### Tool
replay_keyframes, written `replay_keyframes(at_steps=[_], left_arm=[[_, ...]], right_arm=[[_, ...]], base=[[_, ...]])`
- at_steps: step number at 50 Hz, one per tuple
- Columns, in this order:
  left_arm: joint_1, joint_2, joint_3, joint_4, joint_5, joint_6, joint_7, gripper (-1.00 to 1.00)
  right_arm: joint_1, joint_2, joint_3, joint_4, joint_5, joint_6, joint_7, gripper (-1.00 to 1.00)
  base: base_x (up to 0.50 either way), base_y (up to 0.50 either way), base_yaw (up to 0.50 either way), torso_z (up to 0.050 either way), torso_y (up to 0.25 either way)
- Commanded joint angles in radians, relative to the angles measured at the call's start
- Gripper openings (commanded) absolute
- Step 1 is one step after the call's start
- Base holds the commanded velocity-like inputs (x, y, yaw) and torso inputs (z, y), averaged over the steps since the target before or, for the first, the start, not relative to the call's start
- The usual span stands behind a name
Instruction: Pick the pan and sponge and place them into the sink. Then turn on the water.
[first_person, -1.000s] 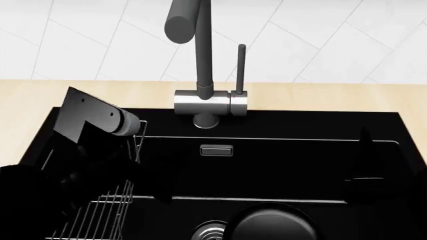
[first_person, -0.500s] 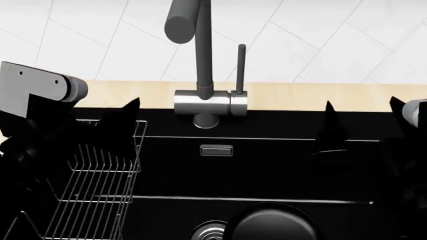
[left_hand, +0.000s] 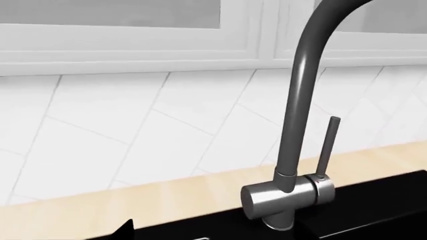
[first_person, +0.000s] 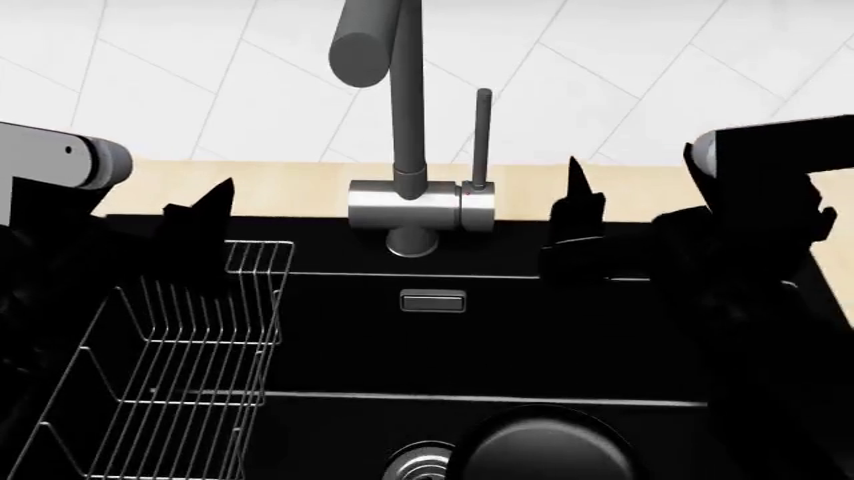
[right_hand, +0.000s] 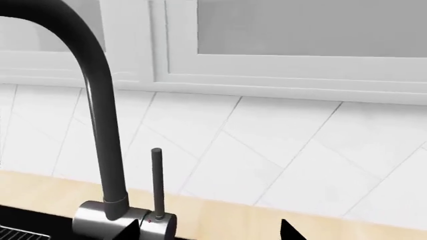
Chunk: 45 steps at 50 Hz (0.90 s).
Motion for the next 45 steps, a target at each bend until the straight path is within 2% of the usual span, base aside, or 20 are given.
replay_keyframes(at_steps=[1,20,33,45], left_arm=[[-0.005,-0.017,-0.010,0.009,-0.008,-0.007,-0.015,1.00],[0.009,-0.040,-0.015,0.038,-0.019,-0.018,-0.042,1.00],[0.019,-0.039,-0.011,0.034,-0.010,-0.008,-0.038,1.00],[0.025,-0.039,-0.009,0.030,-0.003,0.000,-0.037,1.00]], right_arm=[[0.094,-0.096,-0.057,0.151,-0.071,-0.015,-0.053,1.00],[0.164,-0.214,-0.114,0.345,-0.149,-0.065,-0.106,1.00],[0.195,-0.255,-0.120,0.423,-0.164,-0.082,-0.119,1.00],[0.263,-0.338,-0.142,0.619,-0.222,-0.148,-0.151,1.00]], base=[[0.00,0.00,0.00,0.000,0.000],[0.00,0.00,0.00,0.000,0.000],[0.00,0.00,0.00,0.000,0.000],[0.00,0.00,0.00,0.000,0.000]])
